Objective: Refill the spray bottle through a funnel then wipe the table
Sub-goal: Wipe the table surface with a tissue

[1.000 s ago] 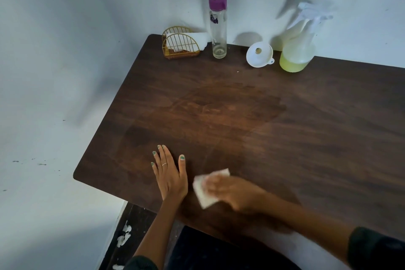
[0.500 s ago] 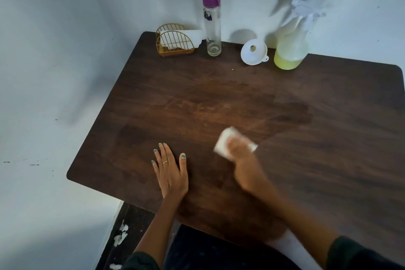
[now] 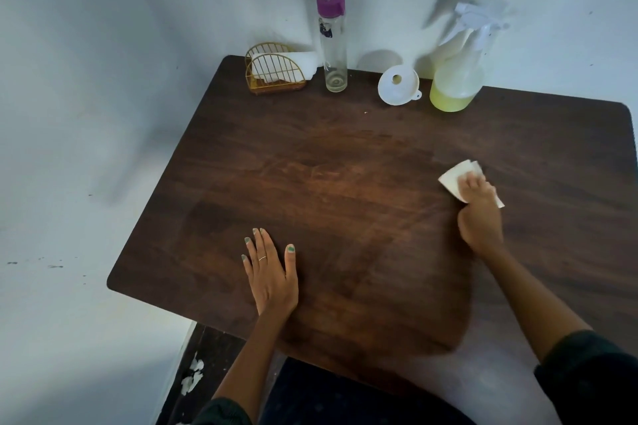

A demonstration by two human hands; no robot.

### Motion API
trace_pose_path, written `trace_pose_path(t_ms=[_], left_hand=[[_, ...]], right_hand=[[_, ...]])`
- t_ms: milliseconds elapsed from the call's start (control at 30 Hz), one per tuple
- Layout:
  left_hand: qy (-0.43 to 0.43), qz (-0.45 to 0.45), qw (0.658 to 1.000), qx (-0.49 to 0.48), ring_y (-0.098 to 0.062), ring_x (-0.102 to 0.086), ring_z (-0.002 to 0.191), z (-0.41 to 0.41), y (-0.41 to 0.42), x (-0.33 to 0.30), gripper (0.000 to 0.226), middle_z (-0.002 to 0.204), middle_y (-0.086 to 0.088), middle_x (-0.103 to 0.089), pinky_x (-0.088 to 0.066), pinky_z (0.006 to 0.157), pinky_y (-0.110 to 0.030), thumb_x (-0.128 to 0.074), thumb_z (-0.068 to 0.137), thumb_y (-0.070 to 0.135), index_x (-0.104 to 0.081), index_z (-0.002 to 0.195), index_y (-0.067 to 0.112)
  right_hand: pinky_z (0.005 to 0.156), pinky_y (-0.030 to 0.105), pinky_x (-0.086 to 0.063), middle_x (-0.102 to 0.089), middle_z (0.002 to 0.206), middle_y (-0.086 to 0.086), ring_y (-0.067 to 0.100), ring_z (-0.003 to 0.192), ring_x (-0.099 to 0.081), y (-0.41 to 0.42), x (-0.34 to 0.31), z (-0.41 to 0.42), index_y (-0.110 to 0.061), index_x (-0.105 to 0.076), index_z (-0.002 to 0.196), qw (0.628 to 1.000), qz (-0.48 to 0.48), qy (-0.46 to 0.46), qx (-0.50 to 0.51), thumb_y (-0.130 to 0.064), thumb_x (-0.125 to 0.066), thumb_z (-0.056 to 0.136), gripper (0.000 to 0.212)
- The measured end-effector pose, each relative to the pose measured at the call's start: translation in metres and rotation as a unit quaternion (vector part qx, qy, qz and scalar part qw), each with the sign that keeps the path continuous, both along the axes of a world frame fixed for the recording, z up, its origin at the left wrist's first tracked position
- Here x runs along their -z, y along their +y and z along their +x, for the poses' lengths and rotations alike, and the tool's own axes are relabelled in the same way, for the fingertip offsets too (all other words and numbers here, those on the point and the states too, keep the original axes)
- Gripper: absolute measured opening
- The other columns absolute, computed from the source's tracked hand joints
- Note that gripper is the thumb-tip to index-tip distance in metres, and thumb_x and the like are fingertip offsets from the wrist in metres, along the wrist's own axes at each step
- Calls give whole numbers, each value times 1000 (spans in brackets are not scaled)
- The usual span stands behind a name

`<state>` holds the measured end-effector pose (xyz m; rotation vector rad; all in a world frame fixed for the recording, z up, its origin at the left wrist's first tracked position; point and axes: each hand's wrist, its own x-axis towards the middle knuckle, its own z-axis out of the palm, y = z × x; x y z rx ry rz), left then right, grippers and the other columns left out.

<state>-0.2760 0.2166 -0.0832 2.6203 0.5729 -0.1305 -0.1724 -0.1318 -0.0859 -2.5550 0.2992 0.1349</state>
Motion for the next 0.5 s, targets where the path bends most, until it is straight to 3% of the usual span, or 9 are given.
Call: trace_pose_path(t_ms=[100,167,267,367,433,467,500], left_hand=[[-1,-3,1000,-2,-20,7,150,0,0,0,88,163,-6,-1,7,119,-35,1,86,63,-4,154,8],[-4,-7,1000,-4,-20,6,150,0,0,-1,88,163,-6,-2,7,119,-35,1,86,63,-5,154,8],[-2,-10,1000,-5,-20,6,150,1,0,-1,88,163,-7,-3,7,119,-36,0,85,63,-6,154,7],[2,-16,1000,-5,-21,5,150,2,1,-2,89,163,-8,-3,6,120,-37,2,84,62,-6,153,7],[10,-19,1000,-5,-20,6,150,2,2,-2,90,163,-7,-2,7,119,-36,4,82,62,-5,154,8],[11,-21,1000,-5,-20,6,150,2,3,-3,91,163,-7,-2,8,119,-36,6,81,62,-6,154,9],[10,-28,1000,-8,-20,6,150,3,2,-4,91,163,-7,-2,7,119,-36,6,81,62,-6,154,9]], right_hand=[[107,42,-21,-38,137,28,46,120,-37,30,-4,-2,6,-46,125,998,-43,-7,55,4,-31,62,65],[112,43,-19,-37,141,29,46,127,-35,80,-14,-13,8,-44,132,999,-1,3,51,3,-27,70,64],[116,35,-16,-39,145,19,35,136,-34,153,-11,-52,0,-41,138,992,49,15,-117,0,-25,85,55],[117,34,1,-49,140,17,32,135,-38,205,0,-87,-4,-47,134,939,22,-61,-337,2,-22,73,66],[116,34,15,-29,153,11,27,145,-18,218,-3,-100,-6,-36,143,894,-7,-104,-436,6,-29,81,63],[114,30,19,-20,157,7,23,147,-5,217,-5,-99,-9,-29,146,887,8,-88,-454,6,-32,85,63],[113,25,18,-21,157,5,19,147,2,219,-6,-98,-12,-28,146,902,89,-62,-418,5,-33,86,62]])
